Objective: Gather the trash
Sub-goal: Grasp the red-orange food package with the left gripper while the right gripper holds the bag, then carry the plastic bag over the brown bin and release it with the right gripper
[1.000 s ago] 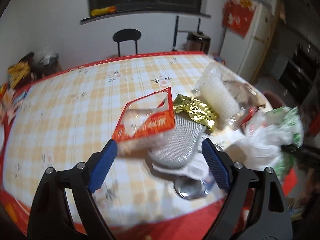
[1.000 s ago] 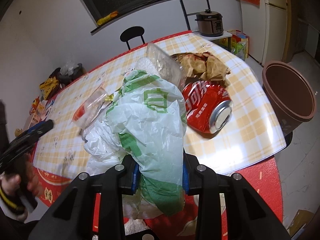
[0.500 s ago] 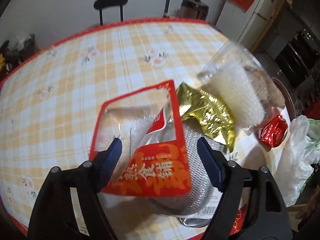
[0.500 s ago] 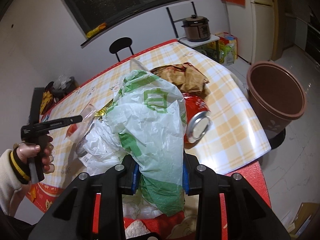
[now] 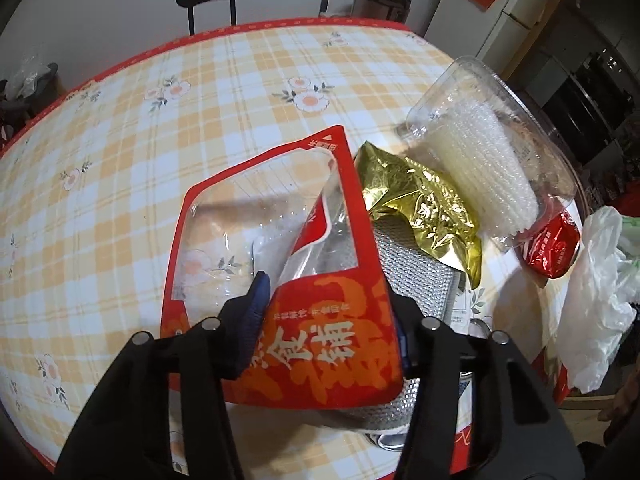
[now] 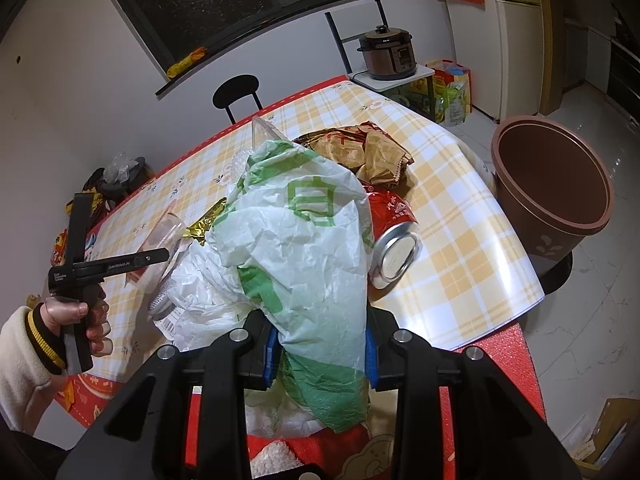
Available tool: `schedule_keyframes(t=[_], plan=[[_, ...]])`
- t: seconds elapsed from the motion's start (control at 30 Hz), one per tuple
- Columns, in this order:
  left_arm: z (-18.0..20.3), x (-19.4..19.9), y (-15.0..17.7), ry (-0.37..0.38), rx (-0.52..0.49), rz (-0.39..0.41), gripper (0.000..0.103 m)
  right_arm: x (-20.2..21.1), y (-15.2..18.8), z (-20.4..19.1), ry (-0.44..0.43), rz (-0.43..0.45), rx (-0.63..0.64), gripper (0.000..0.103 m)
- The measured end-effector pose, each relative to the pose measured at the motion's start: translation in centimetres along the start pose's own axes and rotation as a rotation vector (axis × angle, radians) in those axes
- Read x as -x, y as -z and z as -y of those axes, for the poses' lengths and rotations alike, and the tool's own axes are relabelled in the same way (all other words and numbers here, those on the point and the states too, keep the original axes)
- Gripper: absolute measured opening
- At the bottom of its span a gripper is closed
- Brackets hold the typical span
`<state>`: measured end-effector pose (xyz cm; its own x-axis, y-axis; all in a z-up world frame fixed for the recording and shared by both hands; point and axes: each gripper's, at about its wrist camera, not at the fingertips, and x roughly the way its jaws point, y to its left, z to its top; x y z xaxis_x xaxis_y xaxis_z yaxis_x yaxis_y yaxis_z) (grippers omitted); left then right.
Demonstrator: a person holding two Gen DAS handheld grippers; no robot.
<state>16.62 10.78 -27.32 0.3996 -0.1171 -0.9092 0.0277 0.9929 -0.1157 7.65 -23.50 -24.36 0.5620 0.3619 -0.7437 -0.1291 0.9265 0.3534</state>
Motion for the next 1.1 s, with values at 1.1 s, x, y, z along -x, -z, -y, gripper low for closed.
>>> schedule_keyframes(t=[1.1], plan=[[10.6,12.9,2.9,-0.019,0.017,0.356,0.051,3.8,-5.3,6.5,-0.031,0.061,0.064,0.032]])
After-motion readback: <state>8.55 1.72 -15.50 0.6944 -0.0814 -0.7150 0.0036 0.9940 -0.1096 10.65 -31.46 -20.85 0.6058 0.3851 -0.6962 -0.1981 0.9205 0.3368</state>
